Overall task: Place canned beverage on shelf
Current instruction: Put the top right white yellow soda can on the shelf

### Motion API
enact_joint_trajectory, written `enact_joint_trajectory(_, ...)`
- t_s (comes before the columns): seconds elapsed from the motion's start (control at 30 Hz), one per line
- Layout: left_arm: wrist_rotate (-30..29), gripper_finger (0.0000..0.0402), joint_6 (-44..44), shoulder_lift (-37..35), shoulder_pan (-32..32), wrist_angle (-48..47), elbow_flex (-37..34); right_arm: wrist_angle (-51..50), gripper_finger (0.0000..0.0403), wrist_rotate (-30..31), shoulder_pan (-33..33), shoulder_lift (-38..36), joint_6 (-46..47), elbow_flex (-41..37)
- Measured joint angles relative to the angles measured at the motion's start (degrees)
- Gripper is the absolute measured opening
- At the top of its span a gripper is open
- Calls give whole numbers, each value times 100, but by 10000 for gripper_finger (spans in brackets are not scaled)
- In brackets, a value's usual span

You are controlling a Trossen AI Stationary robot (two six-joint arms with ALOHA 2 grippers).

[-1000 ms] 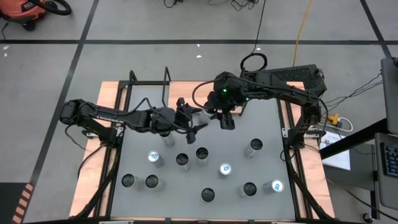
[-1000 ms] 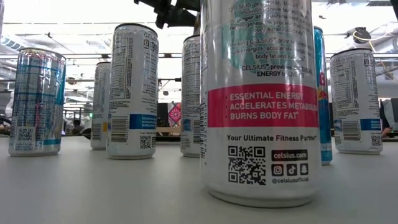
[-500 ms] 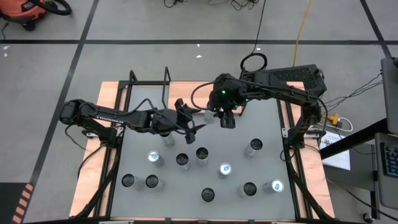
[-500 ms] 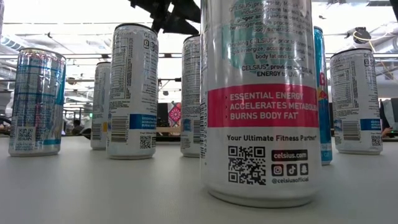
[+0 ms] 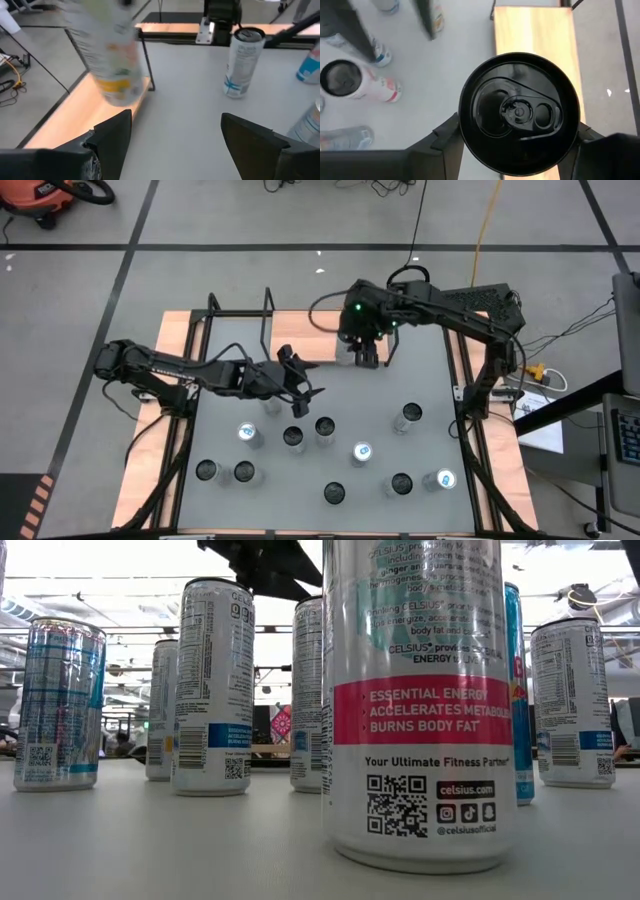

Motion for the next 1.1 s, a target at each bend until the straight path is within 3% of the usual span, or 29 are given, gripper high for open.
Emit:
enact_joint_trajectory(0.3, -27, 299, -9, -132, -193, -156, 2, -43, 177, -586, -552, 0, -312, 0)
enact_joint_trajectory(0.63, -127, 299, 2, -163, -236, -157, 2, -17, 177, -634, -1303, 0, -927, 0)
enact_joint_trajectory(0.9, -132, 299, 344, -163, -142, -153, 2, 101, 176, -1425, -2179, 0, -1538, 0)
enact_joint_trajectory(1.1, -136, 299, 481, -238, 59, -78, 3, 58, 176, -1672, -2505, 87, -1971, 0)
